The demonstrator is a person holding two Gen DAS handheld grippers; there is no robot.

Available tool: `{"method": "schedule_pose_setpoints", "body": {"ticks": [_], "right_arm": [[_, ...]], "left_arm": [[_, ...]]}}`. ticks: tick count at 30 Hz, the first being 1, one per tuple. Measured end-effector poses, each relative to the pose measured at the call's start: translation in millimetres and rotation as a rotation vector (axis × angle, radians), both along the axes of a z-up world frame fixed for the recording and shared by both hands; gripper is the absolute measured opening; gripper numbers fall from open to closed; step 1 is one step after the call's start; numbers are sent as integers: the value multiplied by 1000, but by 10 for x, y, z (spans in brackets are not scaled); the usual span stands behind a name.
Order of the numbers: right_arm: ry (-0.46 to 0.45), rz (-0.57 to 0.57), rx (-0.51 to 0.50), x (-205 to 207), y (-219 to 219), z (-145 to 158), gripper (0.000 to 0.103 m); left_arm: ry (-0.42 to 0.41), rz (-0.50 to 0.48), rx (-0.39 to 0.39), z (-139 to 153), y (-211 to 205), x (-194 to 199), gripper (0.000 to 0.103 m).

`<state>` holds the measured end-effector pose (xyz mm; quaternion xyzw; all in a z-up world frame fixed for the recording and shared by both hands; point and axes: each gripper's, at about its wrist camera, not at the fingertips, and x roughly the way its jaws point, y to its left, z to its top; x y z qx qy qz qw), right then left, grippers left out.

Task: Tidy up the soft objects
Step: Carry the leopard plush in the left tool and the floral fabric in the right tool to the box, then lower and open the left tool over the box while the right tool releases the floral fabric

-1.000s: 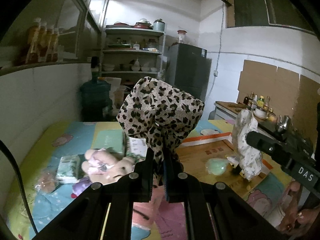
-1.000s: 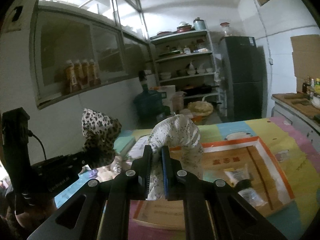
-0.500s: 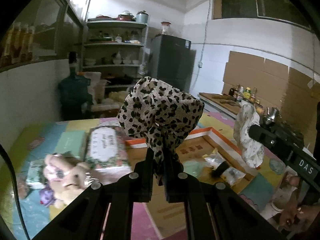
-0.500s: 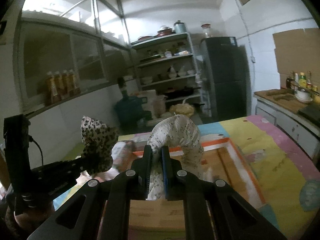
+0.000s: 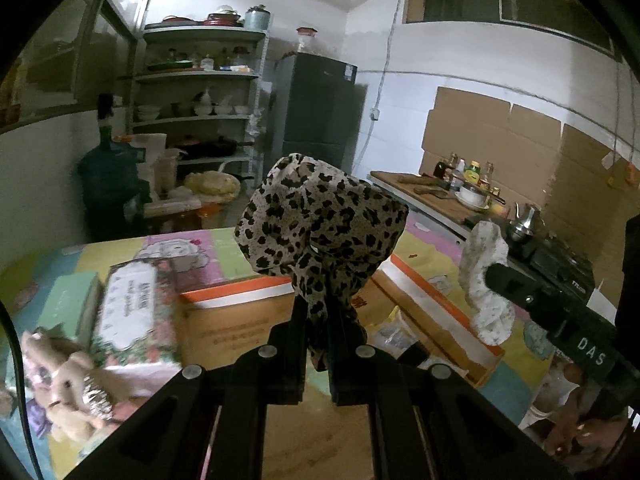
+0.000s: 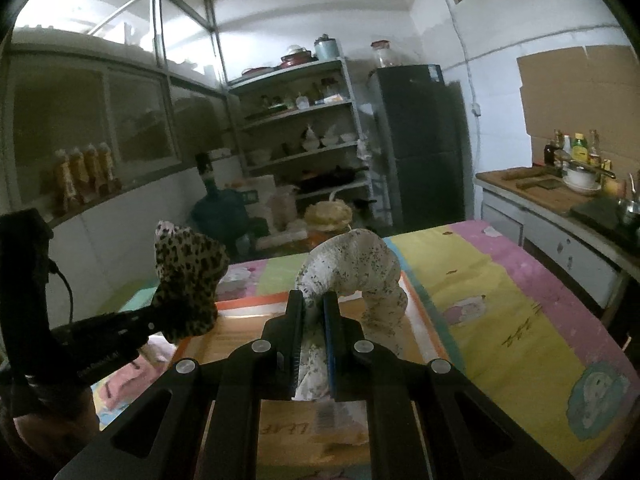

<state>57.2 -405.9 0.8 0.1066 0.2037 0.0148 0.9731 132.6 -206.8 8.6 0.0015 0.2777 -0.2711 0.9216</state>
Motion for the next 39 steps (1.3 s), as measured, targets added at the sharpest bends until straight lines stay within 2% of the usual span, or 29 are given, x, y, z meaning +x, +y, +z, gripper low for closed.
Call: {"method": "schedule_pose_setpoints", "body": {"ticks": [7,14,27,39], "right_arm": [[47,20,-20,249,-201,-84,10],[74,29,-34,427,-294,-142,10],[128,54,-46,671,-330,-276,10],[206,65,-39,877,-390,-472,10]], "left_arm": [[74,-38,23,-122,-297,266,8],[103,-43,45,-189,-485,423,8],[162,-60,73,-333,-716,622,8],[257,-73,110,-573,-827,783,8]]}}
